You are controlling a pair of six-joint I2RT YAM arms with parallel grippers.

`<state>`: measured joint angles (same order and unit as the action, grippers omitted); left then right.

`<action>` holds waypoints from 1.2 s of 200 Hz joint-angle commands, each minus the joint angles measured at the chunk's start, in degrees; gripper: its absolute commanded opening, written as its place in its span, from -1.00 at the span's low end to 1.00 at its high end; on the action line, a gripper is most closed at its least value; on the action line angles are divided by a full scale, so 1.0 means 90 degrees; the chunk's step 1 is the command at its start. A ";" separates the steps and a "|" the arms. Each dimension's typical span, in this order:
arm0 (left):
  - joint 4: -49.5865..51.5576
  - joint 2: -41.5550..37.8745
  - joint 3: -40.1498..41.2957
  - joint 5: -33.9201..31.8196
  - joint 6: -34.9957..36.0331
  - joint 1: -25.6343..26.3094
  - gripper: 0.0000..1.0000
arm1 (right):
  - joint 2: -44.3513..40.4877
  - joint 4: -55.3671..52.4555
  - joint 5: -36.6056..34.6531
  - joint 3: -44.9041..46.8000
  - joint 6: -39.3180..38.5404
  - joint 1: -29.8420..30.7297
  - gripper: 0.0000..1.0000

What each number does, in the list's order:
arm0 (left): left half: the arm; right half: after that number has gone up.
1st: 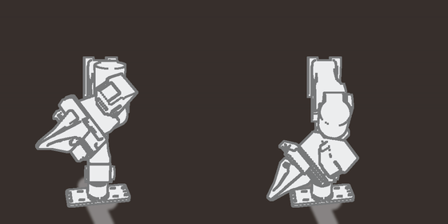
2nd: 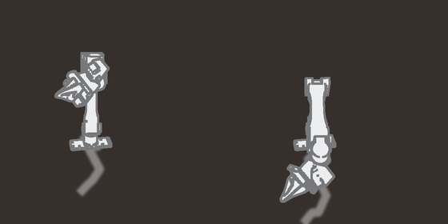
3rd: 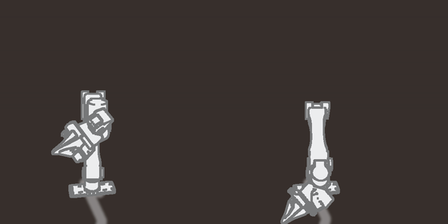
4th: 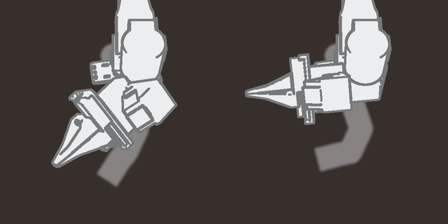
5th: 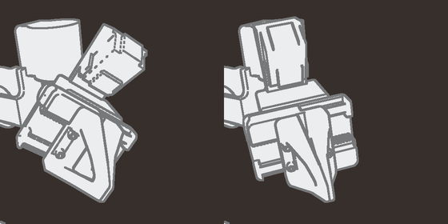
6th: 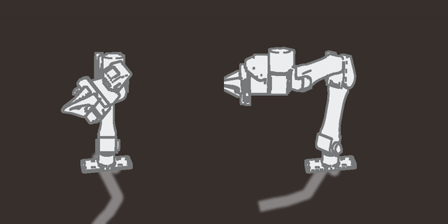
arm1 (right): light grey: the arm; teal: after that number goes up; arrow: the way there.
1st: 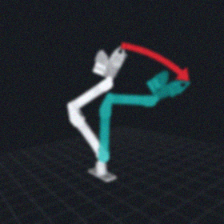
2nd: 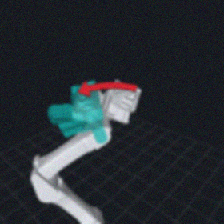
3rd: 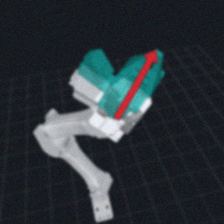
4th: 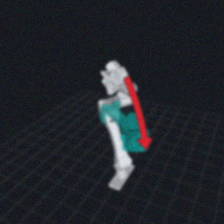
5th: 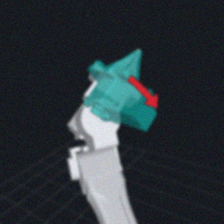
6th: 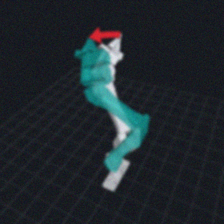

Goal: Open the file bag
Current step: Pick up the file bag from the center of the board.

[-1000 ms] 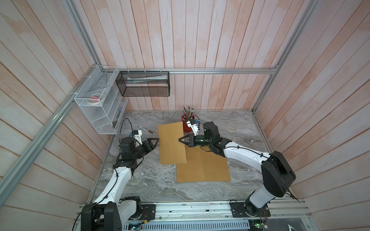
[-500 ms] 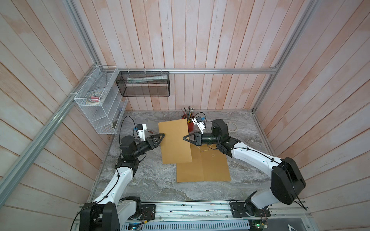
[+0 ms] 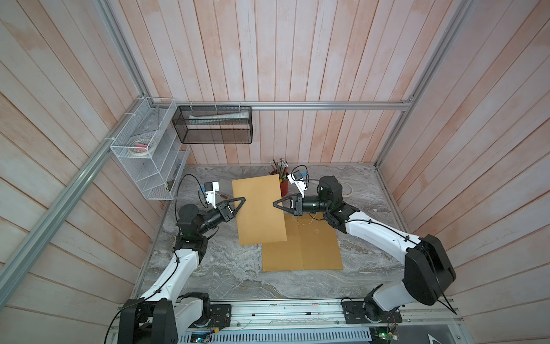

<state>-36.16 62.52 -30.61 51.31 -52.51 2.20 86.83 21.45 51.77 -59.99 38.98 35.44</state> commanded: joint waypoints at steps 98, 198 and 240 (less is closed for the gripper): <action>-0.0398 -0.0233 0.0269 -0.1151 0.0286 0.0031 -1.00 | -0.0413 0.1337 0.0258 0.1165 0.0844 0.0032 -0.49; -0.0303 -0.0154 0.0248 -0.1350 0.0345 0.0029 -1.00 | -0.0467 0.0754 -0.0231 0.1338 0.0523 0.0330 -1.00; 0.0599 -0.0511 0.0197 -0.1808 0.0672 0.0029 -0.21 | -0.0758 -0.0205 -0.0874 0.1052 0.0077 0.0421 -1.00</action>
<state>-35.77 60.40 -28.80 39.92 -49.36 2.74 82.81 26.39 48.01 -47.90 43.35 38.30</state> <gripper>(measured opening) 0.294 0.051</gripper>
